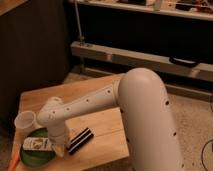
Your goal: Stand the bottle upright
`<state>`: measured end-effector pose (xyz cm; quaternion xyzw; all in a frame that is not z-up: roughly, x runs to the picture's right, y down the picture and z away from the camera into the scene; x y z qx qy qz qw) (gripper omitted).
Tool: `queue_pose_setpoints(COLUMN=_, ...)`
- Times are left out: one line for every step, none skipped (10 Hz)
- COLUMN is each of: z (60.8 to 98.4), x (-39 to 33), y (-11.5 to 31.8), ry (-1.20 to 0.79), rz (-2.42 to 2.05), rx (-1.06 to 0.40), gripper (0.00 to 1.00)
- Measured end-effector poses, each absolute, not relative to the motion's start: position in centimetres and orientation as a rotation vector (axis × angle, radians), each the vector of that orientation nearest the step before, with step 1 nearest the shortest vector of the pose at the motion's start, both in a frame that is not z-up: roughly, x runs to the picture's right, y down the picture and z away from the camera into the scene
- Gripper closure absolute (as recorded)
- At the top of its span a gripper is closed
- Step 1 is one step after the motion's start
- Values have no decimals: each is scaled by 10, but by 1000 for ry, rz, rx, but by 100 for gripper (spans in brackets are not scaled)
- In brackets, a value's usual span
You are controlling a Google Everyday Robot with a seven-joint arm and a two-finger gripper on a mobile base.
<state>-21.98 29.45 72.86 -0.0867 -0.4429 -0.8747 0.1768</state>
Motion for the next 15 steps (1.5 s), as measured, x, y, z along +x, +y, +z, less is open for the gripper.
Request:
queue_pose_setpoints(z=728, x=-220, y=295, ry=-1259, rz=-2474, rx=-246, gripper=65)
queue_pose_setpoints(z=728, x=-221, y=295, ry=-1258, rz=-2474, rx=-244, gripper=65)
queue_pose_setpoints(z=729, x=-219, y=292, ry=-1245, rz=-2470, rx=-232, gripper=65)
queue_pose_setpoints(z=729, x=-214, y=285, ry=-1234, rz=-2472, rx=-217, gripper=65)
queue_pose_setpoints(z=726, x=-211, y=282, ry=-1227, rz=-2475, rx=-211, gripper=65)
queue_pose_setpoints(z=717, x=-209, y=281, ry=-1218, rz=-2477, rx=-202, gripper=65)
queue_pose_setpoints(z=703, x=-207, y=278, ry=-1203, rz=-2474, rx=-189, gripper=65)
queue_pose_setpoints(z=688, x=-203, y=271, ry=-1186, rz=-2468, rx=-171, gripper=65)
queue_pose_setpoints(z=674, x=-198, y=259, ry=-1162, rz=-2461, rx=-154, gripper=65)
queue_pose_setpoints(z=662, x=-191, y=244, ry=-1142, rz=-2466, rx=-143, gripper=65)
queue_pose_setpoints(z=651, x=-183, y=225, ry=-1122, rz=-2472, rx=-134, gripper=65)
queue_pose_setpoints(z=641, x=-176, y=206, ry=-1104, rz=-2474, rx=-129, gripper=65)
queue_pose_setpoints(z=637, x=-171, y=190, ry=-1092, rz=-2476, rx=-124, gripper=65)
queue_pose_setpoints(z=639, x=-164, y=164, ry=-1085, rz=-2470, rx=-116, gripper=65)
queue_pose_setpoints(z=639, x=-161, y=151, ry=-1081, rz=-2465, rx=-111, gripper=65)
